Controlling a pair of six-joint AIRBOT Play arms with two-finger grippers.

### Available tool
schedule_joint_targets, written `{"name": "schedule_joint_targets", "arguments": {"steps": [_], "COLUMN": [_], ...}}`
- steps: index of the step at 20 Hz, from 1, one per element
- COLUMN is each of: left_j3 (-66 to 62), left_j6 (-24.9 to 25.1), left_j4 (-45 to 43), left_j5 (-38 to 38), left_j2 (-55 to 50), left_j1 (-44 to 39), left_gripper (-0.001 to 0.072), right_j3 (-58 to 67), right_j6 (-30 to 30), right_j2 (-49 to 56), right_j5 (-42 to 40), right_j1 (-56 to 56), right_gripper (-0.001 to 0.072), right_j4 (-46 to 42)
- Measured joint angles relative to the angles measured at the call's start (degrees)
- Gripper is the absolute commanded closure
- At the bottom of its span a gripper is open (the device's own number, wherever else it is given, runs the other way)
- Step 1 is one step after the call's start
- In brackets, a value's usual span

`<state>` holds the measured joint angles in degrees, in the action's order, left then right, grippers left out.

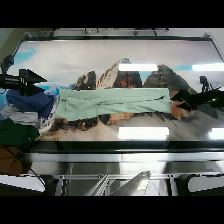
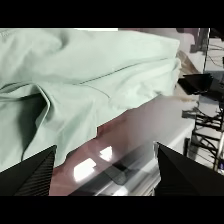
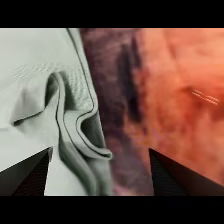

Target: Fold the shirts.

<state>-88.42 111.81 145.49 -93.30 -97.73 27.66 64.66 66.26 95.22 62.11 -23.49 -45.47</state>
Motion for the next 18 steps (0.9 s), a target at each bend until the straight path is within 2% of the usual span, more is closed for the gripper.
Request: {"name": "schedule_joint_targets", "arguments": {"steps": [1, 2, 4, 5, 6, 7, 8, 9, 12, 18], "left_j3": [0.0, 0.0, 0.0, 0.0, 0.0, 0.0, 0.0, 0.0, 0.0, -5.0], "left_j6": [0.0, 0.0, 0.0, 0.0, 0.0, -0.1, -0.2, -0.2, -0.1, -2.0], "left_j4": [0.0, 0.0, 0.0, 0.0, 0.0, 0.0, 0.0, 0.0, 0.0, -0.3], "left_j5": [0.0, 0.0, 0.0, 0.0, 0.1, 0.2, 0.4, 0.6, 3.4, 16.7], "left_j2": [1.0, 1.8, 3.0, 3.3, 3.3, 3.3, 2.9, 2.4, -0.6, -12.5], "left_j1": [0.3, 0.4, -0.1, -0.7, -1.7, -2.9, -4.7, -6.7, -15.5, -35.2], "left_gripper": [0.0298, 0.037, 0.0368, 0.0422, 0.0558, 0.066, 0.068, 0.068, 0.068, 0.0682], "right_j3": [0.2, 0.2, 0.3, 0.3, 0.4, 0.5, 0.7, 0.9, 2.4, 4.2], "right_j6": [-0.5, -1.3, -2.3, -2.7, -2.9, -3.3, -3.8, -4.3, -5.9, -6.7], "right_j2": [1.2, 2.5, 4.5, 5.3, 6.2, 7.1, 7.8, 8.3, 9.1, 7.0], "right_j5": [0.5, 1.2, 1.6, 1.8, 1.9, 1.9, 1.7, 1.5, 1.7, 9.5], "right_j1": [0.1, 0.4, 1.3, 1.9, 2.6, 3.3, 4.0, 4.7, 5.9, 4.1], "right_gripper": [0.0008, 0.0008, 0.0047, 0.0159, 0.0272, 0.0418, 0.0655, 0.0687, 0.0688, 0.0688], "right_j4": [2.3, 4.7, 8.2, 9.6, 10.5, 11.5, 12.0, 12.6, 14.6, 16.0]}}
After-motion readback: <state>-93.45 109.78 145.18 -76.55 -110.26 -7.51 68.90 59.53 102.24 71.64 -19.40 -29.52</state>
